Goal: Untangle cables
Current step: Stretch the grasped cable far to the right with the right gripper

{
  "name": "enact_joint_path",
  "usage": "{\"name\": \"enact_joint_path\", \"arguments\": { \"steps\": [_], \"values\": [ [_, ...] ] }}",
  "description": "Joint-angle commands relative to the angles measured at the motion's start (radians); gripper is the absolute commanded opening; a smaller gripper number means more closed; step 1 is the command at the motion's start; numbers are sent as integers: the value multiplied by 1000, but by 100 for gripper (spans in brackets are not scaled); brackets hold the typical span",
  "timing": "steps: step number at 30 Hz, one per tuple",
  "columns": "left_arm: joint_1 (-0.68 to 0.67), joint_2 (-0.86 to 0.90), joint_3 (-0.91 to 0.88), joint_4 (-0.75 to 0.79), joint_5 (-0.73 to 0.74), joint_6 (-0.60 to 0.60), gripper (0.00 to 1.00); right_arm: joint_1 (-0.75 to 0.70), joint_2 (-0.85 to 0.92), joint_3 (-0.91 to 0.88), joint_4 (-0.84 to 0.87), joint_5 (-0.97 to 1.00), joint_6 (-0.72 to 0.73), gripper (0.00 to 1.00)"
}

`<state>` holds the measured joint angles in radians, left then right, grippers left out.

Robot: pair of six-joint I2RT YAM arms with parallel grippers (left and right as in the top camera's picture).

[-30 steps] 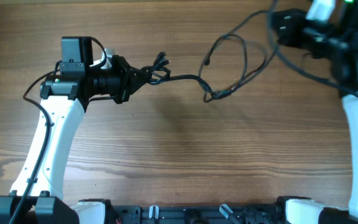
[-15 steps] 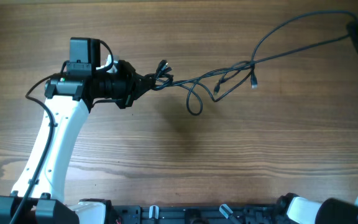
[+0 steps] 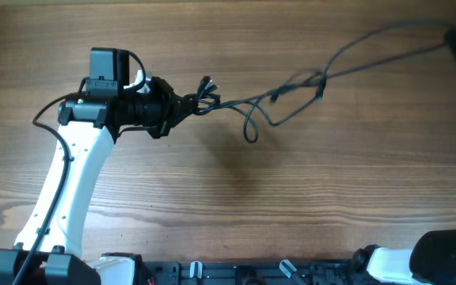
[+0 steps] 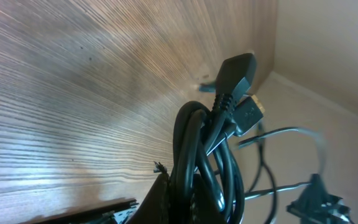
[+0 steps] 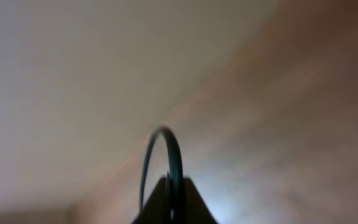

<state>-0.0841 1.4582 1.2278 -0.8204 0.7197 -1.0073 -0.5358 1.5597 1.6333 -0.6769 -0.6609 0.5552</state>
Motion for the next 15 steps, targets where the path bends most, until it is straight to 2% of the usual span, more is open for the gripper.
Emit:
{"name": "enact_joint_path", "arguments": {
  "steps": [1,3,6,10,15],
  "values": [
    [50,-6,-5,-44,-202,27,4,-183,7,31,223,-29,233,4],
    [50,-6,-5,-61,-225,27,4,-223,7,31,298,-45,309,4],
    [50,-6,-5,-74,-243,27,4,-298,7,31,337,-56,306,4],
    [50,-6,-5,-72,-242,23,4,-334,7,31,174,-5,134,4],
    [50,-6,-5,-67,-242,23,4,-241,8,28,-63,66,-82,5]
  ]
}}
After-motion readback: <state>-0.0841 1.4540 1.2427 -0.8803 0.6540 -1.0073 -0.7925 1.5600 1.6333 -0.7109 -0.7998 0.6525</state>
